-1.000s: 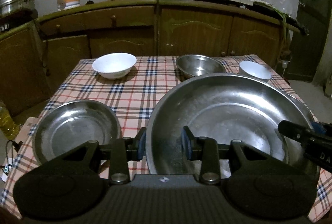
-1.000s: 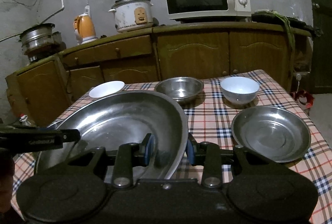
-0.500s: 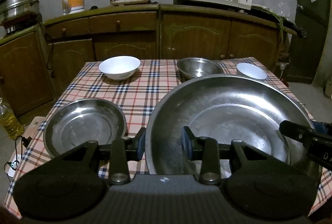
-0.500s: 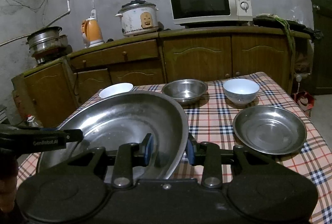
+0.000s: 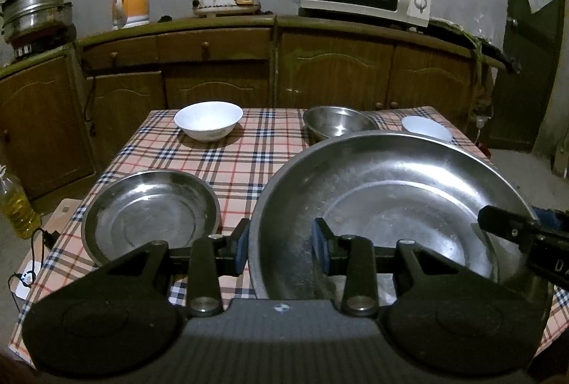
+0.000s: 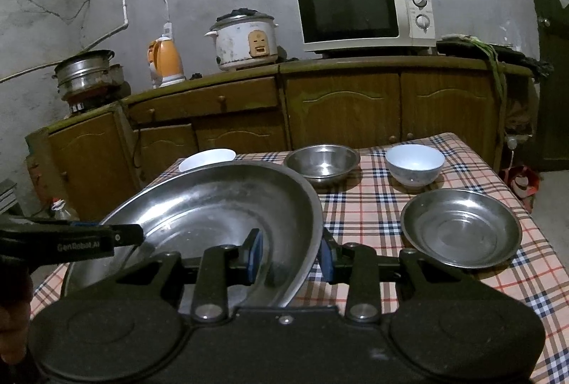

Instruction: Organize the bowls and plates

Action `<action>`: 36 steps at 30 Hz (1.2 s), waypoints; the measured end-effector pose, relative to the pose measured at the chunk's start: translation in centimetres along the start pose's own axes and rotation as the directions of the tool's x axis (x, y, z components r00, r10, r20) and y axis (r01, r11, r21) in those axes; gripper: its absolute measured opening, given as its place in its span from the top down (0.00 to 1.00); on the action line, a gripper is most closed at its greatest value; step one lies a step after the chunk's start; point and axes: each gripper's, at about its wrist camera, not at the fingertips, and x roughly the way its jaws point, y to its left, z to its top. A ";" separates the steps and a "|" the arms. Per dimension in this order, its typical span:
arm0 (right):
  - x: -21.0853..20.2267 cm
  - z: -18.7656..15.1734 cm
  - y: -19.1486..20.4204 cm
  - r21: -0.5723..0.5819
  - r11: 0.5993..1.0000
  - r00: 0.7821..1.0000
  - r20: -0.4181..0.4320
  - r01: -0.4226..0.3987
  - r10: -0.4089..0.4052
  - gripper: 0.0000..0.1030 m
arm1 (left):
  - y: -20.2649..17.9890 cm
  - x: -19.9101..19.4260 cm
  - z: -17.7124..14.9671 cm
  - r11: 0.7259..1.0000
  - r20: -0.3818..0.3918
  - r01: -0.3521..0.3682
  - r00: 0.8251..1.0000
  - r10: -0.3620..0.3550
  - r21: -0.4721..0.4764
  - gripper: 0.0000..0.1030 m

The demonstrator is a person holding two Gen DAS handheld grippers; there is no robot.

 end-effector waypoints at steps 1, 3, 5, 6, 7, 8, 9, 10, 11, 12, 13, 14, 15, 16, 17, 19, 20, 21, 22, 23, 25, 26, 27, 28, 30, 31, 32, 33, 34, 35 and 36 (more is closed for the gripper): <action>-0.1 0.0 0.0 -0.002 1.000 1.000 0.001 0.001 -0.001 0.59 | 0.0 0.0 0.0 1.000 0.000 0.002 1.000 -0.002 0.000 0.64; -0.2 -0.1 -0.2 0.001 1.000 1.000 0.003 0.000 0.000 0.59 | 0.0 0.0 0.0 1.000 0.001 0.004 1.000 -0.004 0.005 0.64; -0.1 -0.2 -0.3 0.007 1.000 1.000 0.001 -0.002 0.002 0.59 | -0.1 0.0 0.0 1.000 0.002 0.002 1.000 -0.002 0.009 0.64; -0.1 -0.2 -0.3 0.008 1.000 1.000 0.000 -0.004 0.004 0.59 | 0.0 0.0 0.0 1.000 0.003 0.002 1.000 -0.002 0.008 0.64; 0.0 -0.2 -0.2 0.007 1.000 1.000 -0.002 -0.006 0.006 0.59 | 0.1 -0.1 0.0 1.000 0.003 0.001 1.000 -0.001 0.005 0.64; 0.0 -0.2 -0.2 0.005 1.000 1.000 -0.004 -0.007 0.007 0.59 | 0.1 0.0 -0.1 1.000 0.004 0.001 1.000 -0.001 0.002 0.64; 0.0 -0.2 -0.1 0.003 1.000 1.000 -0.005 -0.008 0.008 0.59 | 0.2 0.0 -0.1 1.000 0.003 0.001 1.000 -0.001 0.000 0.64; 0.0 -0.2 -0.2 0.003 1.000 1.000 -0.005 -0.009 0.009 0.59 | 0.2 0.0 -0.1 1.000 0.002 0.000 1.000 0.000 0.000 0.64; 0.0 -0.1 -0.2 0.003 1.000 1.000 -0.004 -0.010 0.010 0.59 | 0.1 0.0 -0.1 1.000 0.001 0.000 1.000 0.000 0.000 0.64; 0.0 -0.2 -0.2 0.004 1.000 1.000 -0.004 -0.009 0.009 0.59 | 0.1 0.0 -0.1 1.000 0.001 0.000 1.000 0.000 0.002 0.64; 0.0 -0.2 -0.2 0.004 1.000 1.000 -0.004 -0.008 0.009 0.59 | 0.1 0.0 -0.1 1.000 0.001 0.001 1.000 -0.001 0.002 0.64; 0.0 -0.2 -0.1 0.004 1.000 1.000 -0.002 -0.008 0.008 0.59 | 0.1 0.0 -0.1 1.000 0.001 0.002 1.000 -0.002 0.002 0.64; 0.0 -0.2 -0.1 0.005 1.000 1.000 -0.001 -0.008 0.008 0.59 | 0.0 0.0 -0.1 1.000 0.000 0.002 1.000 -0.002 0.002 0.64; 0.0 -0.2 -0.2 0.005 1.000 1.000 0.000 -0.009 0.009 0.59 | 0.0 0.0 -0.1 1.000 0.000 0.001 1.000 -0.001 0.002 0.64; 0.0 -0.2 -0.2 0.004 1.000 1.000 -0.001 -0.010 0.010 0.59 | 0.0 0.0 -0.1 1.000 0.000 0.001 1.000 -0.001 0.000 0.64; 0.0 -0.2 -0.2 0.004 1.000 1.000 -0.001 -0.010 0.010 0.59 | 0.0 0.1 -0.1 1.000 0.000 0.000 1.000 0.000 0.001 0.64; 0.0 -0.2 -0.2 0.004 1.000 1.000 -0.001 -0.009 0.009 0.59 | 0.1 0.1 -0.1 1.000 -0.002 -0.001 1.000 0.001 0.001 0.64; 0.0 -0.2 -0.1 0.004 1.000 1.000 -0.001 -0.010 0.010 0.59 | 0.1 0.2 -0.2 1.000 -0.004 -0.002 1.000 0.002 0.000 0.64; 0.0 -0.2 -0.1 0.004 1.000 1.000 -0.001 -0.010 0.010 0.59 | 0.0 0.3 -0.2 1.000 -0.006 -0.003 1.000 0.003 -0.001 0.64; 0.1 -0.2 -0.1 0.005 1.000 1.000 -0.001 -0.011 0.011 0.59 | 0.0 0.4 -0.3 1.000 -0.008 -0.004 1.000 0.004 -0.001 0.64; 0.2 -0.3 0.0 0.007 1.000 1.000 -0.006 -0.014 0.014 0.59 | 0.1 0.5 -0.3 1.000 -0.012 -0.004 1.000 0.004 -0.002 0.64; 0.3 -0.3 0.0 0.009 1.000 1.000 -0.008 -0.015 0.015 0.59 | 0.1 0.5 -0.3 1.000 -0.014 -0.005 1.000 0.005 -0.003 0.64; 0.3 -0.4 0.0 0.011 1.000 1.000 -0.009 -0.017 0.018 0.59 | 0.2 0.6 -0.4 1.000 -0.016 -0.005 1.000 0.005 -0.005 0.64; 0.3 -0.4 0.0 0.013 1.000 1.000 -0.010 -0.020 0.020 0.59 | 0.2 0.7 -0.4 1.000 -0.019 -0.005 1.000 0.005 -0.006 0.64; 0.5 -0.3 -0.2 0.013 1.000 1.000 -0.011 -0.019 0.019 0.59 | 0.2 0.8 -0.5 1.000 -0.023 -0.005 1.000 0.005 -0.006 0.64; 0.5 -0.3 -0.2 0.014 1.000 1.000 -0.012 -0.020 0.020 0.59 | 0.2 0.8 -0.5 1.000 -0.025 -0.005 1.000 0.005 -0.005 0.64; 0.6 -0.3 -0.3 0.016 1.000 1.000 -0.013 -0.020 0.021 0.59 | 0.2 0.9 -0.5 1.000 -0.027 -0.005 1.000 0.005 -0.005 0.64; 0.6 -0.3 -0.3 0.018 1.000 1.000 -0.015 -0.021 0.022 0.59 | 0.2 0.9 -0.5 1.000 -0.029 -0.005 1.000 0.005 -0.005 0.64; 0.7 -0.4 -0.4 0.019 1.000 1.000 -0.017 -0.022 0.023 0.59 | 0.2 1.0 -0.6 1.000 -0.031 -0.005 1.000 0.005 -0.006 0.64; 0.8 -0.5 -0.4 0.019 1.000 1.000 -0.019 -0.023 0.023 0.59 | 0.2 1.0 -0.6 1.000 -0.032 -0.006 0.999 0.006 -0.006 0.64; 0.8 -0.5 -0.5 0.019 1.000 0.999 -0.020 -0.024 0.024 0.59 | 0.2 1.1 -0.6 1.000 -0.034 -0.006 0.999 0.006 -0.007 0.64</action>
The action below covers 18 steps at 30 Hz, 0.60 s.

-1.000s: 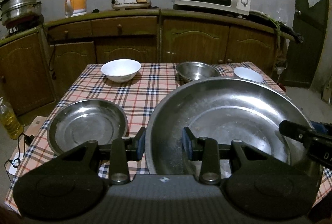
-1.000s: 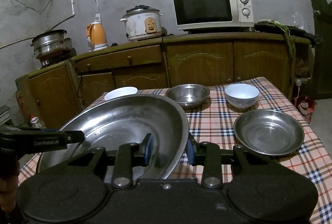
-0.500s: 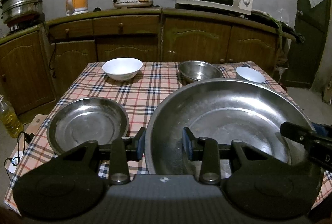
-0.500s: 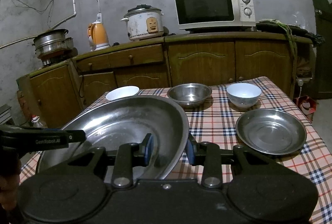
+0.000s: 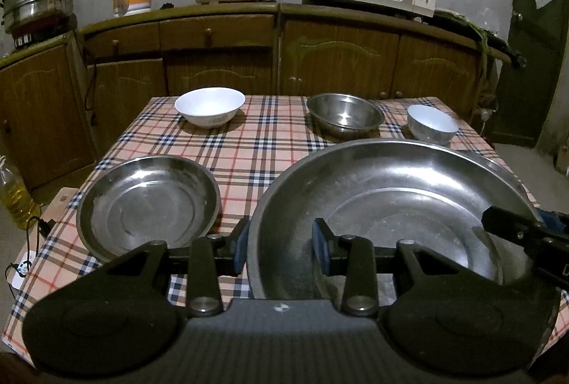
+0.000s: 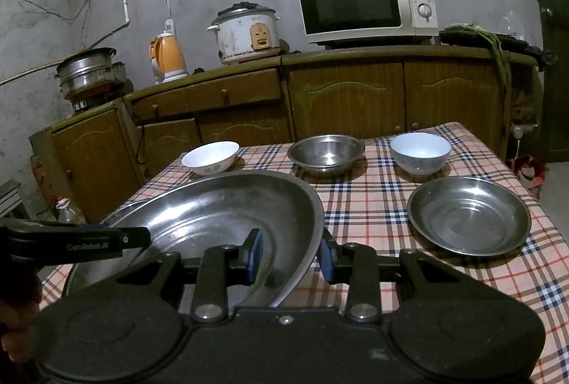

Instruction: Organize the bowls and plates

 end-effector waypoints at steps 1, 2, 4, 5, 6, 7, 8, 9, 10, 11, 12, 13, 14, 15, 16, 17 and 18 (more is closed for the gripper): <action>0.0 0.0 0.1 0.001 1.000 1.000 -0.001 0.000 0.000 0.59 | 0.0 0.1 0.0 1.000 -0.002 0.000 1.000 0.000 0.001 0.64; 0.0 -0.1 0.1 0.002 1.000 1.000 -0.001 -0.001 0.001 0.59 | 0.0 0.1 0.0 1.000 -0.003 0.000 1.000 0.000 0.001 0.64; 0.1 -0.1 0.0 0.004 1.000 1.000 -0.004 -0.001 0.001 0.59 | 0.0 0.2 0.0 1.000 -0.007 0.001 1.000 -0.001 0.001 0.64; 0.1 -0.1 -0.1 0.004 1.000 1.000 -0.005 0.000 0.000 0.59 | -0.1 0.3 0.0 1.000 -0.008 0.001 1.000 -0.001 0.002 0.64; 0.1 -0.1 -0.1 0.004 1.000 1.000 -0.006 0.000 0.001 0.59 | -0.1 0.3 0.0 1.000 -0.009 0.001 1.000 -0.001 0.002 0.64; 0.1 -0.1 -0.1 0.004 1.000 1.000 -0.006 -0.001 0.001 0.59 | -0.1 0.3 0.0 1.000 -0.010 0.001 1.000 -0.001 0.002 0.64; 0.2 -0.1 -0.1 0.005 1.000 1.000 -0.007 -0.001 0.001 0.59 | -0.1 0.4 0.0 1.000 -0.011 0.001 1.000 -0.001 0.001 0.64; 0.2 -0.1 -0.1 0.005 1.000 1.000 -0.006 -0.002 0.002 0.59 | -0.1 0.4 0.0 1.000 -0.011 0.001 1.000 -0.001 0.001 0.64; 0.1 -0.1 -0.1 0.004 1.000 1.000 -0.006 -0.001 0.001 0.59 | 0.0 0.4 0.0 1.000 -0.012 0.001 1.000 -0.001 0.001 0.64; 0.2 -0.1 -0.1 0.005 1.000 1.000 -0.008 -0.001 0.001 0.59 | -0.1 0.4 0.0 1.000 -0.013 0.001 1.000 -0.001 0.001 0.64; 0.3 -0.1 -0.1 0.006 1.000 1.000 -0.009 -0.001 0.001 0.59 | -0.1 0.4 0.0 1.000 -0.014 0.000 1.000 0.000 0.001 0.64; 0.3 -0.2 -0.1 0.006 1.000 1.000 -0.010 -0.002 0.002 0.59 | -0.2 0.4 -0.1 1.000 -0.015 0.000 1.000 0.000 0.000 0.64; 0.4 -0.2 -0.1 0.006 1.000 1.000 -0.012 -0.001 0.001 0.59 | -0.1 0.5 -0.1 1.000 -0.016 0.000 1.000 0.000 0.000 0.64; 0.4 -0.2 -0.1 0.006 1.000 1.000 -0.013 -0.001 0.001 0.59 | -0.2 0.5 -0.1 1.000 -0.016 -0.001 1.000 0.001 -0.001 0.64; 0.5 -0.3 -0.1 0.006 1.000 1.000 -0.015 -0.002 0.002 0.59 | -0.2 0.5 -0.1 1.000 -0.017 -0.001 1.000 0.001 -0.001 0.64; 0.4 -0.3 -0.1 0.007 1.000 1.000 -0.015 -0.002 0.002 0.59 | -0.2 0.5 -0.1 1.000 -0.018 -0.001 1.000 0.001 -0.002 0.64; 0.5 -0.3 -0.1 0.008 1.000 1.000 -0.016 -0.003 0.003 0.59 | -0.1 0.5 -0.2 1.000 -0.019 -0.001 1.000 0.001 -0.003 0.64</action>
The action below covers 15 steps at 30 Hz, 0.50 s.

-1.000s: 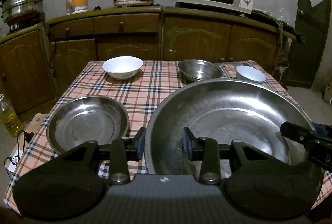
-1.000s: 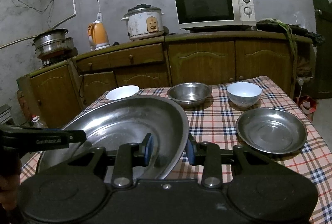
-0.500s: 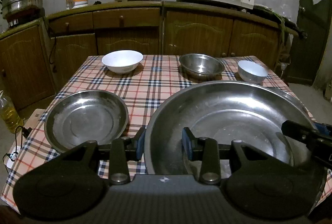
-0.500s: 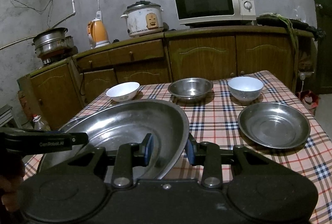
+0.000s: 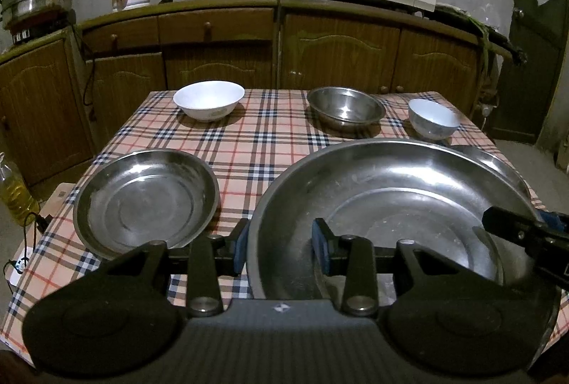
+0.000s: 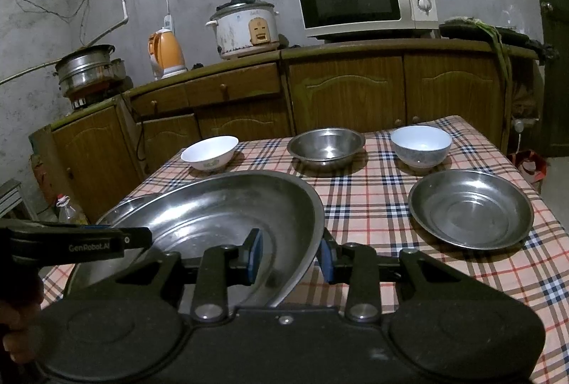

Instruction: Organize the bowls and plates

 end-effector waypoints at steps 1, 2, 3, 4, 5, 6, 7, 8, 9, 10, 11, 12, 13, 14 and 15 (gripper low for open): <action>0.0 0.1 0.0 0.001 1.000 1.000 -0.001 0.000 0.000 0.59 | 0.0 0.0 0.0 1.000 -0.001 0.000 1.000 0.000 0.000 0.64; 0.1 0.1 0.0 0.000 1.000 1.000 -0.002 0.000 0.000 0.59 | 0.0 0.1 0.0 1.000 -0.002 0.000 1.000 0.000 -0.001 0.63; 0.1 0.1 0.0 0.000 1.000 1.000 -0.002 0.000 0.000 0.59 | 0.1 0.1 0.0 1.000 -0.003 0.000 1.000 0.000 -0.001 0.63; 0.1 0.1 0.0 0.001 1.000 1.000 -0.003 0.000 0.000 0.59 | 0.1 0.1 -0.1 1.000 -0.004 0.001 1.000 -0.001 -0.002 0.63; 0.1 0.1 0.0 0.001 1.000 1.000 -0.003 -0.001 0.001 0.59 | 0.1 0.1 -0.1 1.000 -0.004 0.001 1.000 -0.001 -0.002 0.63; 0.1 0.1 0.0 0.001 1.000 1.000 -0.004 -0.001 0.001 0.59 | 0.1 0.1 -0.1 1.000 -0.004 0.001 1.000 -0.001 -0.002 0.63; 0.2 0.1 0.0 0.001 1.000 1.000 -0.006 0.000 0.000 0.59 | 0.1 0.1 -0.1 1.000 -0.004 0.001 1.000 -0.001 -0.002 0.63; 0.2 0.1 0.0 0.001 1.000 1.000 -0.007 0.000 0.000 0.59 | 0.1 0.1 -0.1 1.000 -0.004 0.001 1.000 -0.001 -0.002 0.62; 0.2 0.1 0.0 0.001 1.000 1.000 -0.008 0.000 0.000 0.59 | 0.1 0.1 -0.1 1.000 -0.004 0.001 1.000 -0.001 -0.002 0.62; 0.2 0.1 0.0 0.001 1.000 1.000 -0.008 -0.001 0.001 0.59 | 0.1 0.1 -0.1 1.000 -0.004 0.001 1.000 -0.001 -0.003 0.62; 0.3 0.1 0.0 0.001 1.000 1.000 -0.009 0.000 0.000 0.59 | 0.1 0.1 -0.1 1.000 -0.004 0.001 1.000 -0.001 -0.003 0.62; 0.3 0.1 0.0 0.001 1.000 1.000 -0.010 0.000 0.000 0.59 | 0.1 0.2 -0.1 1.000 -0.005 0.001 1.000 -0.001 -0.003 0.62; 0.3 0.1 0.0 0.001 1.000 1.000 -0.009 0.000 0.000 0.59 | 0.1 0.2 -0.1 1.000 -0.005 0.002 1.000 -0.002 -0.004 0.62; 0.3 0.1 0.0 0.001 1.000 1.000 -0.009 0.000 0.000 0.59 | 0.1 0.2 -0.1 1.000 -0.005 0.002 1.000 -0.002 -0.004 0.63; 0.3 0.1 0.0 0.001 1.000 1.000 -0.009 0.000 0.000 0.59 | 0.1 0.2 -0.2 1.000 -0.005 0.002 1.000 -0.002 -0.004 0.63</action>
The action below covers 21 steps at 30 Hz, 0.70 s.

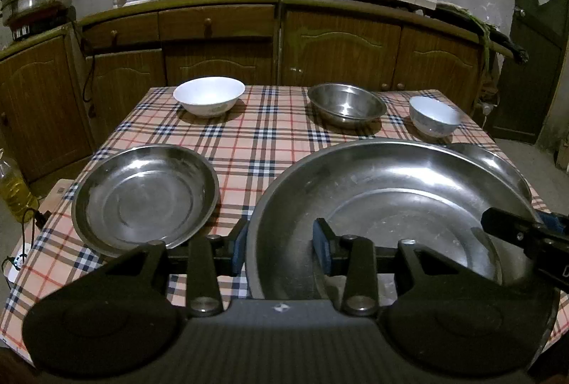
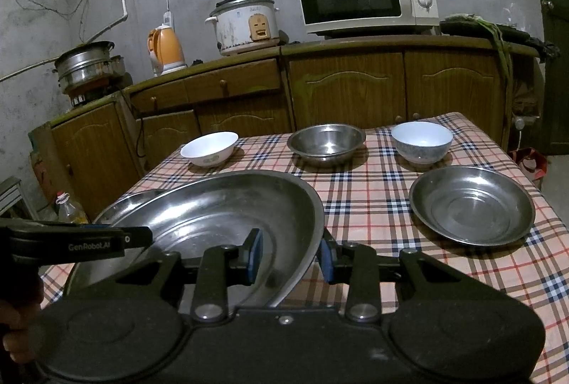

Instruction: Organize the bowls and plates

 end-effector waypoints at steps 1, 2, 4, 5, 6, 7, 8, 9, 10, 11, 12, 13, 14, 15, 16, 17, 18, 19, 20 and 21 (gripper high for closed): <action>0.0 0.0 0.0 0.000 1.000 1.000 0.001 0.000 0.000 0.59 | 0.0 0.0 0.0 1.000 0.001 0.000 1.000 0.000 0.000 0.62; 0.0 0.0 0.0 0.000 1.000 1.000 0.001 0.000 0.000 0.59 | 0.0 0.0 0.0 1.000 0.001 0.001 1.000 -0.001 -0.001 0.62; 0.0 0.0 0.0 -0.001 1.000 1.000 0.000 0.000 0.000 0.59 | 0.0 0.0 0.0 1.000 0.001 -0.001 1.000 0.001 0.000 0.62; 0.0 0.0 0.0 -0.001 1.000 1.000 0.000 -0.001 0.001 0.59 | 0.0 0.0 0.0 1.000 0.000 0.000 1.000 0.000 0.000 0.62; 0.0 0.0 0.0 -0.002 1.000 1.000 -0.001 -0.001 0.001 0.59 | 0.0 0.0 -0.1 1.000 0.000 0.000 1.000 0.000 -0.001 0.62; 0.0 0.0 0.0 0.000 1.000 1.000 0.000 -0.001 0.001 0.59 | 0.1 0.1 -0.2 1.000 0.000 0.000 1.000 0.000 -0.001 0.62; 0.0 0.0 0.0 0.000 1.000 1.000 -0.001 -0.001 0.001 0.59 | 0.1 0.1 -0.2 1.000 0.000 0.001 1.000 -0.001 -0.002 0.62; 0.0 0.0 0.0 0.000 1.000 1.000 0.000 -0.001 0.001 0.59 | 0.1 0.1 -0.2 1.000 0.000 0.001 1.000 -0.001 -0.001 0.62; 0.0 0.0 0.0 -0.001 1.000 1.000 0.000 -0.001 0.001 0.59 | 0.1 0.1 -0.2 1.000 0.000 0.001 1.000 -0.001 -0.001 0.62; 0.0 0.0 0.0 -0.001 1.000 1.000 0.000 -0.001 0.001 0.59 | 0.1 0.1 -0.2 1.000 0.001 0.001 1.000 -0.001 -0.001 0.62; 0.0 0.0 0.0 -0.001 1.000 1.000 0.000 0.000 0.000 0.59 | 0.1 0.1 -0.2 1.000 0.001 0.001 1.000 -0.001 -0.001 0.62; 0.0 0.0 0.0 -0.001 1.000 1.000 -0.001 -0.001 0.001 0.59 | 0.1 0.1 -0.2 1.000 0.000 0.001 1.000 -0.001 -0.001 0.62; 0.1 0.0 0.0 0.000 1.000 1.000 -0.001 0.000 0.000 0.59 | 0.1 0.1 -0.2 1.000 0.000 0.001 1.000 -0.001 -0.002 0.62; 0.1 -0.1 0.0 -0.001 1.000 1.000 -0.002 0.000 0.000 0.59 | 0.1 0.1 -0.2 1.000 0.000 0.001 1.000 -0.001 -0.001 0.62; 0.1 -0.1 0.0 -0.001 1.000 1.000 -0.003 0.000 0.000 0.59 | 0.1 0.1 -0.2 1.000 0.000 0.001 1.000 -0.001 -0.002 0.62; 0.1 -0.1 0.0 -0.002 1.000 1.000 -0.003 0.001 -0.001 0.59 | 0.1 0.1 -0.2 1.000 -0.001 0.000 1.000 0.000 -0.002 0.62; 0.1 0.0 0.0 -0.001 1.000 1.000 -0.002 0.000 0.000 0.59 | 0.1 0.1 -0.2 1.000 -0.001 0.000 1.000 0.000 -0.002 0.62; 0.1 0.0 0.0 -0.001 1.000 1.000 -0.002 0.000 0.000 0.59 | 0.1 0.1 -0.3 1.000 0.000 0.000 1.000 0.000 -0.002 0.62; 0.1 -0.1 0.0 -0.001 1.000 1.000 -0.002 0.000 0.000 0.59 | 0.1 0.1 -0.3 1.000 0.000 0.000 1.000 0.000 -0.002 0.62; 0.1 -0.1 0.0 -0.001 1.000 1.000 -0.001 0.000 0.000 0.59 | 0.1 0.1 -0.3 1.000 0.001 0.000 1.000 0.000 -0.001 0.63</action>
